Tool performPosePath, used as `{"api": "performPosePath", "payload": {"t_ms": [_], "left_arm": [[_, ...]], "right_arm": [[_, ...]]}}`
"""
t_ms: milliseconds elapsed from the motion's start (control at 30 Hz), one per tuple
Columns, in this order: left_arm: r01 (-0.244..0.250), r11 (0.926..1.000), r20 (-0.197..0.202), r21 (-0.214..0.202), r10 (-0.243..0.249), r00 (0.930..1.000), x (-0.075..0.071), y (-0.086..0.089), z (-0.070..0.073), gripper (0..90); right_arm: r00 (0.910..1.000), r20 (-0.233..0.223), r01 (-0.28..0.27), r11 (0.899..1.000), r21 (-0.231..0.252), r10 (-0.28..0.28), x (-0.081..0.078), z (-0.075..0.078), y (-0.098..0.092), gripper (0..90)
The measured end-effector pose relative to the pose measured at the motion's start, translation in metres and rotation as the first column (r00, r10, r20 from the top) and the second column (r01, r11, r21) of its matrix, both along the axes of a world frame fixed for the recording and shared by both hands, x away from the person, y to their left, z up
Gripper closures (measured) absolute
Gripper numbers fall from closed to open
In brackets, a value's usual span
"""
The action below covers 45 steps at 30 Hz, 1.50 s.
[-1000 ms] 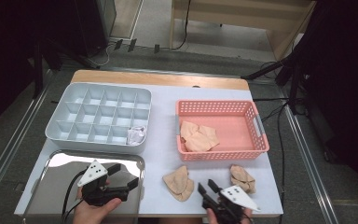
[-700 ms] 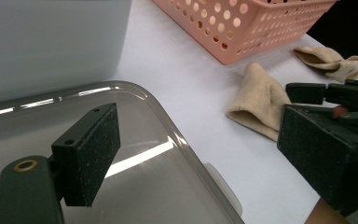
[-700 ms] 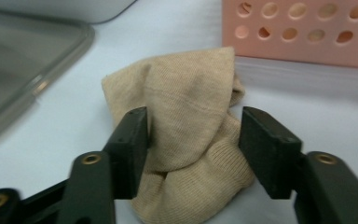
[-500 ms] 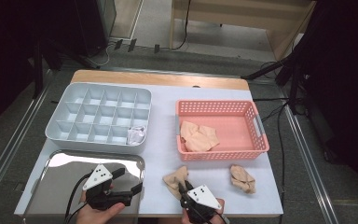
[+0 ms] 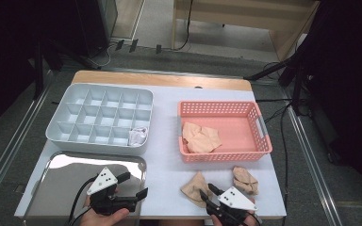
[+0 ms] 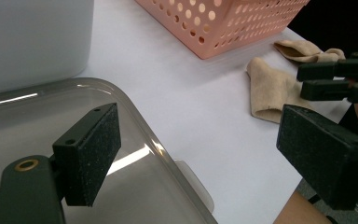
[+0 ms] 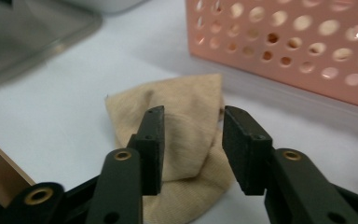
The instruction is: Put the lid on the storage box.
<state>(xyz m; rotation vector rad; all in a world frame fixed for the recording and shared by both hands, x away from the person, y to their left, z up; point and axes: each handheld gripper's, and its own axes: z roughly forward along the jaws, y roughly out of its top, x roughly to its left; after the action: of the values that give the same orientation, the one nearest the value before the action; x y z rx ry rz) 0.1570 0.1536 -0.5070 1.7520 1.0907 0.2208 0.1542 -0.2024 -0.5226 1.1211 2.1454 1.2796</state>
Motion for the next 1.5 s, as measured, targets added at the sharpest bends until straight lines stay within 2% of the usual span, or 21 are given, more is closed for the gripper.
{"api": "performPosePath", "payload": {"t_ms": [33, 100, 167, 200, 233, 300, 367, 467, 500, 633, 833, 933, 1100, 1133, 1167, 1267, 1367, 1433, 1500], "left_arm": [[0.007, 1.0, 0.003, -0.006, -0.007, 1.0, -0.001, 0.0, 0.001, 15.5], [0.009, 0.9998, 0.013, -0.015, -0.009, 0.9999, -0.001, -0.002, 0.001, 19.2], [0.018, 0.9996, 0.014, -0.019, -0.018, 0.9997, -0.002, -0.003, 0.001, 22.2], [0.024, 0.9995, 0.013, -0.02, -0.024, 0.9996, -0.002, -0.004, 0.001, 23.7], [0.028, 0.9994, 0.008, -0.02, -0.028, 0.9996, -0.002, -0.006, 0.0, 25.8], [0.046, 0.9985, 0.005, -0.028, -0.046, 0.9989, -0.002, -0.009, -0.001, 29.8], [0.061, 0.9979, 0.004, -0.023, -0.061, 0.9981, -0.002, -0.013, -0.002, 31.4], [0.073, 0.9971, 0.0, -0.021, -0.073, 0.9973, -0.002, -0.018, -0.003, 32.0], [0.075, 0.997, 0.001, -0.019, -0.075, 0.9971, -0.002, -0.019, -0.004, 32.1], [0.093, 0.9953, 0.0, -0.027, -0.093, 0.9957, -0.002, -0.02, -0.004, 35.2], [0.094, 0.9951, 0.004, -0.031, -0.094, 0.9955, -0.003, -0.022, -0.004, 35.4], [0.093, 0.9953, 0.007, -0.028, -0.092, 0.9957, -0.002, -0.024, -0.003, 35.3], [0.1, 0.9949, 0.011, -0.013, -0.1, 0.995, -0.001, -0.03, -0.003, 35.0], [0.098, 0.9951, 0.011, -0.006, -0.098, 0.9951, 0.0, -0.031, -0.002, 34.9], [0.095, 0.9955, 0.011, -0.007, -0.095, 0.9954, 0.001, -0.033, -0.002, 34.8], [0.086, 0.9963, 0.015, 0.001, -0.086, 0.9962, 0.002, -0.037, 0.0, 34.8], [0.098, 0.9951, 0.023, 0.01, -0.098, 0.9949, 0.002, -0.043, -0.001, 34.7], [0.101, 0.9949, 0.016, 0.008, -0.101, 0.9947, 0.002, -0.047, -0.003, 35.4], [0.104, 0.9945, 0.019, 0.014, -0.104, 0.9944, 0.001, -0.053, -0.003, 37.1]], "right_arm": [[0.9999, -0.008, 0.012, 0.999, 0.038, -0.012, -0.001, 0.002, -0.003, 58.5], [0.9955, -0.031, 0.092, 0.99, 0.108, -0.089, -0.002, 0.008, -0.014, 68.1], [0.9809, -0.07, 0.19, 0.972, 0.137, -0.182, -0.003, 0.009, -0.021, 78.1], [0.9737, -0.095, 0.22, 0.964, 0.15, -0.207, -0.003, 0.008, -0.024, 80.6], [0.971, -0.11, 0.229, 0.959, 0.168, -0.212, -0.003, 0.007, -0.025, 81.7], [0.9726, -0.131, 0.217, 0.953, 0.213, -0.192, -0.005, 0.006, -0.023, 81.0], [0.9739, -0.149, 0.201, 0.954, 0.22, -0.171, -0.007, 0.006, -0.015, 75.8], [0.9732, -0.154, 0.198, 0.963, 0.183, -0.171, -0.009, 0.001, -0.002, 71.0], [0.9704, -0.167, 0.203, 0.963, 0.176, -0.174, -0.009, -0.001, 0.0, 73.5], [0.9737, -0.185, 0.161, 0.976, 0.149, -0.133, -0.006, -0.007, 0.006, 88.7], [0.9826, -0.151, 0.133, 0.977, 0.168, -0.108, -0.005, 0.006, 0.014, 90.0], [0.987, -0.142, 0.103, 0.975, 0.198, -0.076, 0.0, 0.011, 0.022, 90.0], [0.9935, -0.106, 0.06, 0.982, 0.178, -0.042, 0.016, 0.015, 0.044, 90.0], [0.9941, -0.101, 0.057, 0.983, 0.176, -0.04, 0.019, 0.015, 0.046, 90.0], [0.9939, -0.098, 0.067, 0.98, 0.187, -0.049, 0.024, 0.014, 0.049, 86.2], [0.9939, -0.095, 0.077, 0.968, 0.237, -0.056, 0.028, 0.017, 0.046, 76.7], [0.9945, -0.072, 0.091, 0.97, 0.226, -0.076, 0.019, 0.023, 0.032, 75.8], [0.991, -0.094, 0.114, 0.967, 0.227, -0.094, 0.011, 0.022, 0.021, 78.8], [0.9863, -0.115, 0.139, 0.971, 0.193, -0.118, 0.0, 0.017, 0.01, 78.9]]}}
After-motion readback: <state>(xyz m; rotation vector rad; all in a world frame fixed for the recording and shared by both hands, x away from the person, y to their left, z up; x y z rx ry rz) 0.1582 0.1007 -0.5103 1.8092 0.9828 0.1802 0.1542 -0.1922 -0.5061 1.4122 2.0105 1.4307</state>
